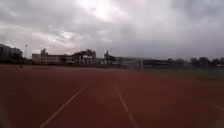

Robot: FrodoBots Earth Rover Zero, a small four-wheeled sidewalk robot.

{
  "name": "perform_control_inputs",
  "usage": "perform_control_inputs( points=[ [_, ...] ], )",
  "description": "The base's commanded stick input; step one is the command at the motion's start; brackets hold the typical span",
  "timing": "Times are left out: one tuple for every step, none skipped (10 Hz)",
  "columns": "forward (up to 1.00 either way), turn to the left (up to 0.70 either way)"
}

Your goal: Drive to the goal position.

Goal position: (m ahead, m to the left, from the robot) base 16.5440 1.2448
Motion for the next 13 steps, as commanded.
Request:
perform_control_inputs(
  points=[
    [0.7, 0.0],
    [0.7, 0.0],
    [0.7, 0.0],
    [0.7, 0.0],
    [0.7, 0.0],
    [0.7, 0.0],
    [0.7, 0.0],
    [0.7, 0.0],
    [0.7, 0.0],
    [0.7, 0.0],
    [0.7, 0.0],
    [0.7, 0.0],
    [0.7, 0.0]
  ],
)
